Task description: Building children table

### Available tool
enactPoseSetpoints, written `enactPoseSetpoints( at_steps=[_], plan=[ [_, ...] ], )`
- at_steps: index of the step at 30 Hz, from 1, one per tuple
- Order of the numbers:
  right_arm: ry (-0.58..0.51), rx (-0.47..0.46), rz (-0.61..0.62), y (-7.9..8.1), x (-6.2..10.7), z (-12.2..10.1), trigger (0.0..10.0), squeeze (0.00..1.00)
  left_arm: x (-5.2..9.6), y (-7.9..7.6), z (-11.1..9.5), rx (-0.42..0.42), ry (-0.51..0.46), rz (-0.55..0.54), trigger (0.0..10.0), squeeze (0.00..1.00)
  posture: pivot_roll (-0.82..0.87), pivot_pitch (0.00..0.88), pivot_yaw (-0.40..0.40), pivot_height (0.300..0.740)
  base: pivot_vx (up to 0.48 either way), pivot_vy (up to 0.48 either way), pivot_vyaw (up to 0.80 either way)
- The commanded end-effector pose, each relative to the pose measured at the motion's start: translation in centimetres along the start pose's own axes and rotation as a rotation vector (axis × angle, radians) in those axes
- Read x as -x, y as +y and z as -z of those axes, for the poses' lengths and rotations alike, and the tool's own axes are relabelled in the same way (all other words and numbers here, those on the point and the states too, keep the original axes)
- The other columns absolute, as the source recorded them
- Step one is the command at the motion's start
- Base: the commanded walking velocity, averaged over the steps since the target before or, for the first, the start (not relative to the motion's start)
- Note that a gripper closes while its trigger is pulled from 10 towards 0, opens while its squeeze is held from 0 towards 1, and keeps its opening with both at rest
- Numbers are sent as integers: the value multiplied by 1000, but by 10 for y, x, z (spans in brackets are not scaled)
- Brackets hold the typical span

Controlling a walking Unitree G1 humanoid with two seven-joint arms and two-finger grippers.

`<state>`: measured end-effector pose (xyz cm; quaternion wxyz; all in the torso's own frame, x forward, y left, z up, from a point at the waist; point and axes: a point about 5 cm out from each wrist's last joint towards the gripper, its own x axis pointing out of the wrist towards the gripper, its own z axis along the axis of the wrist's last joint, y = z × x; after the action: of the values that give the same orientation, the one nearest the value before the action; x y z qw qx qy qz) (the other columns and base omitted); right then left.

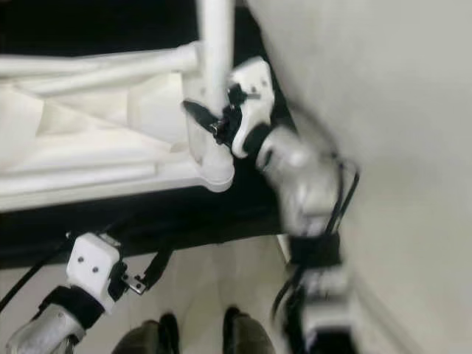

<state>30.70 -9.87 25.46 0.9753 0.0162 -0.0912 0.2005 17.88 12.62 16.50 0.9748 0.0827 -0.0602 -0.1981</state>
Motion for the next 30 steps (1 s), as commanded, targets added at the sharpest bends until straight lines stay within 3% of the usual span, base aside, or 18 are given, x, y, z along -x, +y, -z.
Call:
enactPoseSetpoints(
  at_steps=[1, 3, 10, 12, 14, 16, 17, 18, 22, 23, 25, 26, 30],
  plan=[
    [332, -101, 168, -11, 16, 72, 10000, 0, 1, -1, 3, -3, 20, -6, 10000, 0, -53, 380, 15, 740, 0, 0, 0],
    [238, -109, 156, -3, 2, 62, 10000, 0, 1, 1, 4, -10, 29, 2, 10000, 0, -32, 374, 26, 740, 0, 0, 0],
    [145, -102, 55, 10, -9, 50, 10000, 0, -1, 3, 6, -12, 31, 6, 10000, 0, -51, 361, 27, 740, 0, 0, 0],
    [110, -80, -56, 20, -10, 44, 10000, 0, -3, 4, 6, -15, 26, 3, 10000, 0, -50, 359, 26, 740, 0, 0, 0],
    [101, -72, -79, 23, -8, 41, 10000, 0, -3, 4, 6, -17, 25, 1, 10000, 0, -50, 359, 26, 740, 0, 0, 0],
    [51, -47, -222, 33, -9, 30, 10000, 0, -3, 6, 6, -20, 24, -6, 10000, 0, -51, 355, 25, 740, 0, 0, 0],
    [51, -47, -222, 33, -9, 30, 10000, 0, -3, 6, 6, -20, 24, -6, 10000, 0, -51, 355, 25, 740, 0, 0, 0],
    [8, -25, -388, 36, -11, 19, 10000, 0, -5, 6, 7, -22, 22, -9, 10000, 0, -55, 347, 25, 740, 0, 0, 0],
    [-22, -11, -506, 34, -14, 10, 10000, 0, -7, 6, 7, -23, 21, -9, 10000, 0, -55, 345, 25, 740, 0, 0, 0],
    [-10, 2, -621, 29, -15, 6, 10000, 0, -8, 6, 8, -23, 19, -8, 10000, 0, -58, 335, 19, 740, 0, 0, 0],
    [-10, 2, -621, 29, -15, 6, 10000, 0, -8, 6, 8, -23, 19, -8, 10000, 0, -58, 335, 19, 740, 0, 0, 0],
    [0, 76, -816, 16, -16, -5, 10000, 0, -9, 6, 8, -22, 16, -6, 10000, 0, -59, 329, 15, 740, 0, 0, 0],
    [8, 92, -941, 6, -20, -12, 10000, 0, -10, 5, 8, -21, 12, -8, 10000, 0, -55, 325, 6, 740, 0, 0, 0]
  ],
)
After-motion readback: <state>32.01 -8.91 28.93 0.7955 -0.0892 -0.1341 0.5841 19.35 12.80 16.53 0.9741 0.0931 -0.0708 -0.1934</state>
